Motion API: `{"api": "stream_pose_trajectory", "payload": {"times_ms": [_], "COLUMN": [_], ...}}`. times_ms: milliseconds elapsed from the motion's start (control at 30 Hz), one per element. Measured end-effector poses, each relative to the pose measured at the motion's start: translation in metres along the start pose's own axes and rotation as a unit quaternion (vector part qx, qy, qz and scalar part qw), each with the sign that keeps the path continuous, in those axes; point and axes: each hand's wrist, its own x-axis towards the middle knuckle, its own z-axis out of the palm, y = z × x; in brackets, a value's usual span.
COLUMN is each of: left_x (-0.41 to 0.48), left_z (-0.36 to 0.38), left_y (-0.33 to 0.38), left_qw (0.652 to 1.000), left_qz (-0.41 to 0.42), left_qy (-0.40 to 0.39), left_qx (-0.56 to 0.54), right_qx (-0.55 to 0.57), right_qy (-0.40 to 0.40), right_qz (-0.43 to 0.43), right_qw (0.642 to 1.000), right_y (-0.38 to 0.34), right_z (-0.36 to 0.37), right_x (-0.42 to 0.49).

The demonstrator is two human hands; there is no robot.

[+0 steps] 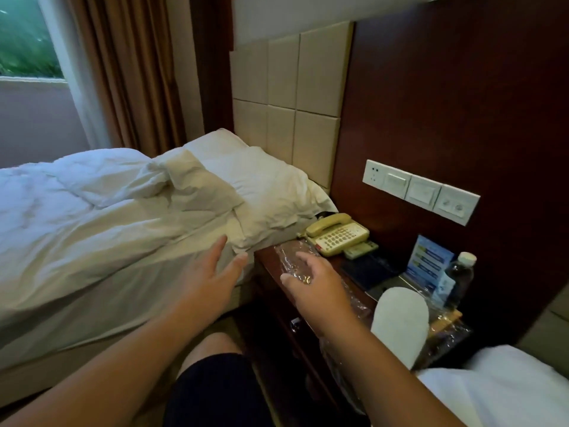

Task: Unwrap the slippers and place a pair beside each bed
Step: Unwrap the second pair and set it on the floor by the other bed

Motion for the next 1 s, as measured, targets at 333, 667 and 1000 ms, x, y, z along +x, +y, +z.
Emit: {"api": "stream_pose_trajectory", "payload": {"times_ms": [333,667,1000], "left_x": [-0.009,-0.016,-0.017], "left_z": [0.076,0.115,0.11], "left_y": [0.008,0.007,-0.002], "left_qw": [0.983,0.961,0.96], "left_qz": [0.105,0.148,0.149], "left_qy": [-0.124,-0.178,-0.182], "left_qx": [0.082,0.152,0.153], "right_qx": [-0.163,-0.231,-0.094], "right_qy": [0.09,0.102,0.12], "right_qz": [0.167,0.344,0.505], "right_qw": [0.968,0.904,0.849], "right_y": [0.104,0.175,0.182], "right_z": [-0.055,-0.042,-0.055], "right_x": [-0.012,-0.04,-0.029]}}
